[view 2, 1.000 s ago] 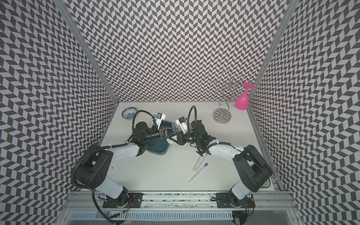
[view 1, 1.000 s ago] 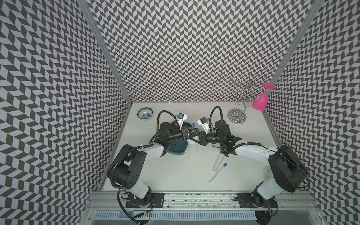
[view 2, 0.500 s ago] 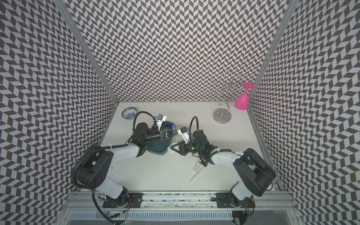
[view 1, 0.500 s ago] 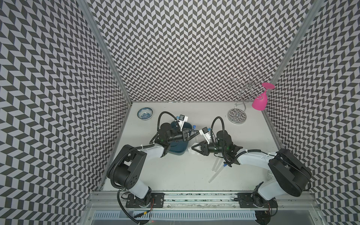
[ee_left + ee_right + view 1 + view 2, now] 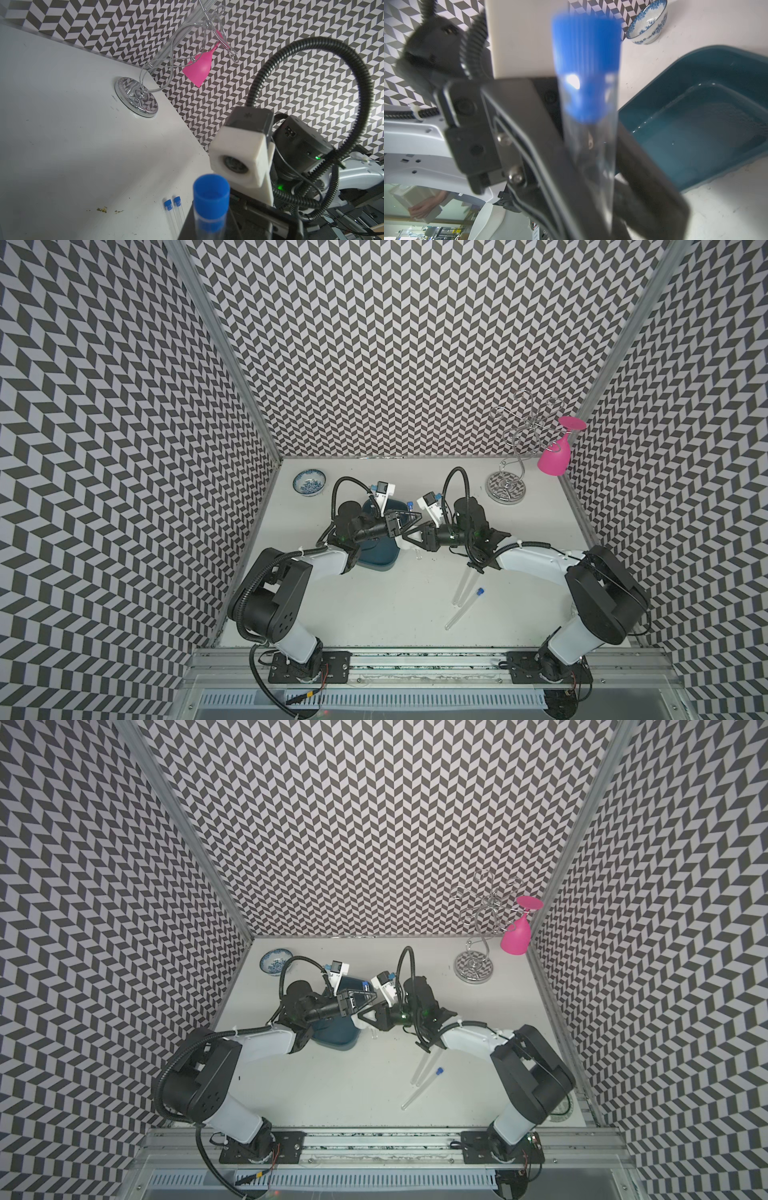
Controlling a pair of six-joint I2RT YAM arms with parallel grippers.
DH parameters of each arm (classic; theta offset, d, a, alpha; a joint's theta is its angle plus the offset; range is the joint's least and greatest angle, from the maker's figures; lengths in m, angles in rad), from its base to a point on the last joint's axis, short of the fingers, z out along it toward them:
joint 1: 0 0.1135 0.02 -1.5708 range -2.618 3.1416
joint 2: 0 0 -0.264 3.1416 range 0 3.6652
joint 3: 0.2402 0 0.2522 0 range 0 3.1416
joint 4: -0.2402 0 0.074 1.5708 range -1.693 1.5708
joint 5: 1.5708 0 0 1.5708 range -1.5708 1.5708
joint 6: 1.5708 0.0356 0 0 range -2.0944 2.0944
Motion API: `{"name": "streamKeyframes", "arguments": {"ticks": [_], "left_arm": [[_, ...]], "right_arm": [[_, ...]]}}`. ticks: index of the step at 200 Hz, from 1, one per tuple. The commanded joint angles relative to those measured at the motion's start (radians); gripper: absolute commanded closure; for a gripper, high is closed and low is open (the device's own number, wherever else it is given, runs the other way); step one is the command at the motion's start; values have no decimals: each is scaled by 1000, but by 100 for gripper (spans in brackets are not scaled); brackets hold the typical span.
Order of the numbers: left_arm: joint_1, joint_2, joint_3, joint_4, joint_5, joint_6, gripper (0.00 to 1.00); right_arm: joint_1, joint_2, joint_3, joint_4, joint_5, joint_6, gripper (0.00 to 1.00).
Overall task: Wipe the exteriors of test tubes
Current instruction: Wipe the dirt from the test tube.
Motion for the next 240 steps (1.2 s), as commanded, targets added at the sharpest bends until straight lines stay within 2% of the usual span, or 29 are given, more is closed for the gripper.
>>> {"name": "streamKeyframes", "arguments": {"ticks": [1,42,76,98,120,197,214,240], "left_arm": [[-10,-21,-5,4,17,21,86],[-1,-5,28,-4,29,19,86],[6,13,48,-7,33,17,86],[6,22,49,16,34,-1,86],[6,19,46,12,33,1,86],[6,-10,35,-50,28,45,85],[7,-15,35,-58,25,53,85],[9,-17,35,-58,24,54,85]], "right_arm": [[-15,16,51,43,-25,-21,82],[-3,-27,-108,174,-51,79,82],[42,-76,-259,228,4,129,82],[47,-72,-300,257,8,148,82],[47,-65,-272,220,8,114,82],[-12,23,84,39,-41,-14,82],[-11,34,80,49,-50,-5,82],[-4,2,-23,112,-47,38,83]]}}
